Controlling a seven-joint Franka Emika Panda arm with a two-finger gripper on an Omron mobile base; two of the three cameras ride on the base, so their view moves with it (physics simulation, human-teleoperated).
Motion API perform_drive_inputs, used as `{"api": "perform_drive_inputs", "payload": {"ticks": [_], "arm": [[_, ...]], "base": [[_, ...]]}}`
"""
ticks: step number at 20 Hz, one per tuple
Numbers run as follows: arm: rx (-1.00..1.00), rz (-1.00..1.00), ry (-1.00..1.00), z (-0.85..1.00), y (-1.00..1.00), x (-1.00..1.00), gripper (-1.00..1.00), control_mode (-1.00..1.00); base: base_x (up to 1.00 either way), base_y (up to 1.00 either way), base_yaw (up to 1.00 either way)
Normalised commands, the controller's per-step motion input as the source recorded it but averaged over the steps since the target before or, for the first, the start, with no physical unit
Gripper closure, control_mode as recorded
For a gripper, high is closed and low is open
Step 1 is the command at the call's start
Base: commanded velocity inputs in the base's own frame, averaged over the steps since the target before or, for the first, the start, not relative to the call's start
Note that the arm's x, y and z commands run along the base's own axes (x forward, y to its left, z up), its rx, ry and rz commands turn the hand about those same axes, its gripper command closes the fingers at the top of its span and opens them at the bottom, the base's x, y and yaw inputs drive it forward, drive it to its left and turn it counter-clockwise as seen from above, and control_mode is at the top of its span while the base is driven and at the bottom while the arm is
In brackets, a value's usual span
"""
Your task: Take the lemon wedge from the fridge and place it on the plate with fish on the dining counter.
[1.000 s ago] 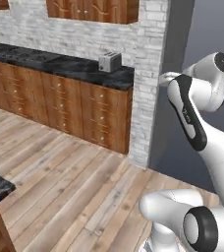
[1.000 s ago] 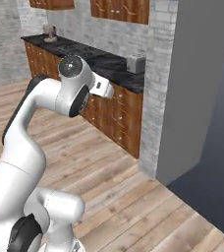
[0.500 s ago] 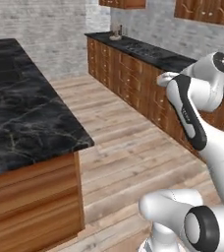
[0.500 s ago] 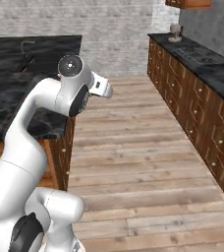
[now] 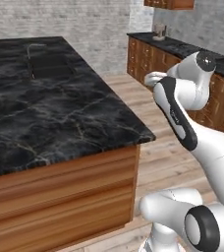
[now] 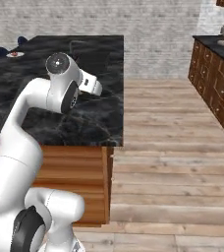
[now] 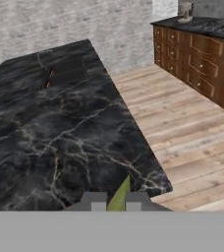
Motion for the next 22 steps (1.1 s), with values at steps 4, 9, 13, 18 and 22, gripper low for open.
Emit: {"api": "perform_drive_inputs", "payload": {"ticks": [4, 9, 13, 18, 22], "arm": [[0.00, 0.00, 0.00, 0.00, 0.00, 0.00, 1.00, 1.00], [0.00, 0.00, 0.00, 0.00, 0.00, 0.00, 1.00, 1.00], [0.00, 0.00, 0.00, 0.00, 0.00, 0.00, 1.00, 1.00], [0.00, 0.00, 0.00, 0.00, 0.00, 0.00, 1.00, 1.00], [0.00, 0.00, 0.00, 0.00, 0.00, 0.00, 1.00, 1.00]], "base": [[-0.24, 1.00, 0.22], [-0.01, 1.00, 0.42], [0.00, 1.00, 0.34], [0.12, 1.00, 0.19], [0.36, 1.00, 0.12]]}}
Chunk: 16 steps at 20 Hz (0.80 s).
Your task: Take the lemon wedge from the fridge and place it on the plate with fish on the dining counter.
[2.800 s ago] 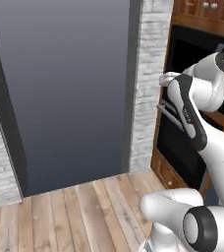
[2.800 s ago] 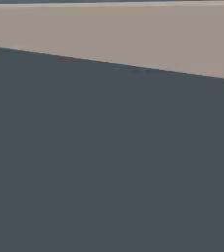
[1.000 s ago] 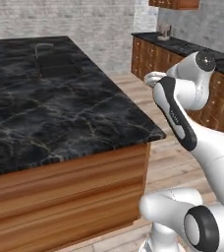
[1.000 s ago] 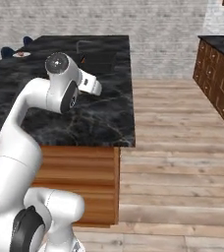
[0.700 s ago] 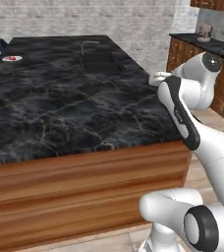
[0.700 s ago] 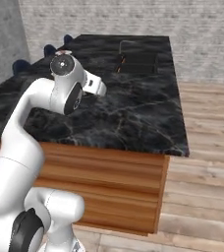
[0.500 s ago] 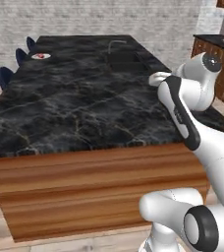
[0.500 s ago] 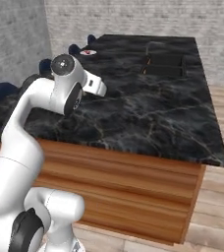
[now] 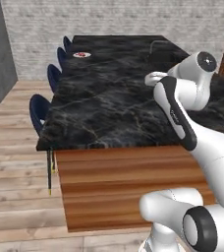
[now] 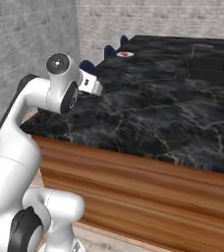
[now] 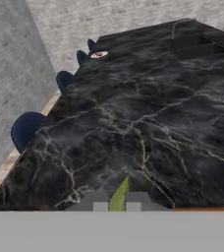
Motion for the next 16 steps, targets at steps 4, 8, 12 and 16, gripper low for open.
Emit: {"api": "perform_drive_inputs", "payload": {"ticks": [4, 8, 12, 16], "arm": [[0.00, 0.00, 0.00, 0.00, 0.00, 0.00, 1.00, 1.00], [0.00, 0.00, 0.00, 0.00, 0.00, 0.00, 1.00, 1.00], [0.00, 0.00, 0.00, 0.00, 0.00, 0.00, 1.00, 1.00], [0.00, 0.00, 0.00, 0.00, 0.00, 0.00, 1.00, 1.00]], "base": [[0.75, 1.00, 0.02], [0.58, 1.00, 0.03], [0.48, 1.00, 0.00], [0.52, 1.00, 0.00]]}}
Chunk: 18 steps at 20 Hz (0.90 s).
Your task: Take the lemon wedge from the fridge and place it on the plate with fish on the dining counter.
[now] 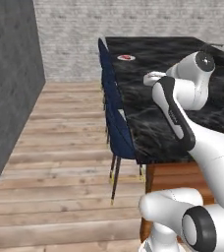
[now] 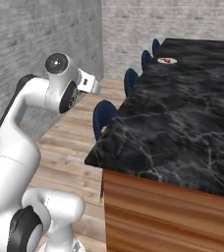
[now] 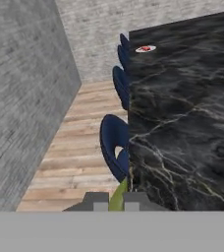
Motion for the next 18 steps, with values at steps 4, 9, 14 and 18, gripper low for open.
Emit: {"api": "perform_drive_inputs", "payload": {"ticks": [4, 9, 14, 18], "arm": [[0.00, 0.00, 0.00, 0.00, 0.00, 0.00, 1.00, 1.00], [0.00, 0.00, 0.00, 0.00, 0.00, 0.00, 1.00, 1.00], [0.00, 0.00, 0.00, 0.00, 0.00, 0.00, 1.00, 1.00], [0.00, 0.00, 0.00, 0.00, 0.00, 0.00, 1.00, 1.00]], "base": [[0.81, 1.00, -0.02], [1.00, 1.00, -0.22], [1.00, 1.00, -0.41], [1.00, 1.00, -0.44]]}}
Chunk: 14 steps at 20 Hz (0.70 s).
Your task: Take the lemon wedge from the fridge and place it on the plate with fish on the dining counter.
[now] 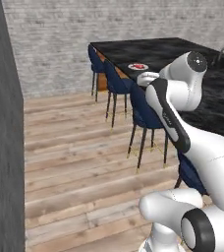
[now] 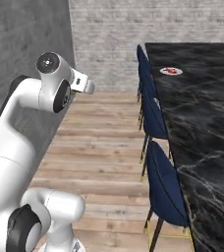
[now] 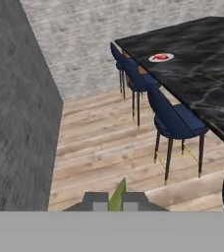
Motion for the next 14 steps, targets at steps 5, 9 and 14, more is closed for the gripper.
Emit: {"api": "perform_drive_inputs", "payload": {"ticks": [5, 9, 14], "arm": [[0.00, 0.00, 0.00, 0.00, 0.00, 0.00, 1.00, 1.00], [0.00, 0.00, 0.00, 0.00, 0.00, 0.00, 1.00, 1.00], [0.00, 0.00, 0.00, 0.00, 0.00, 0.00, 1.00, 1.00]], "base": [[1.00, 1.00, -0.41], [1.00, 0.86, -0.43], [1.00, 0.73, -0.46]]}}
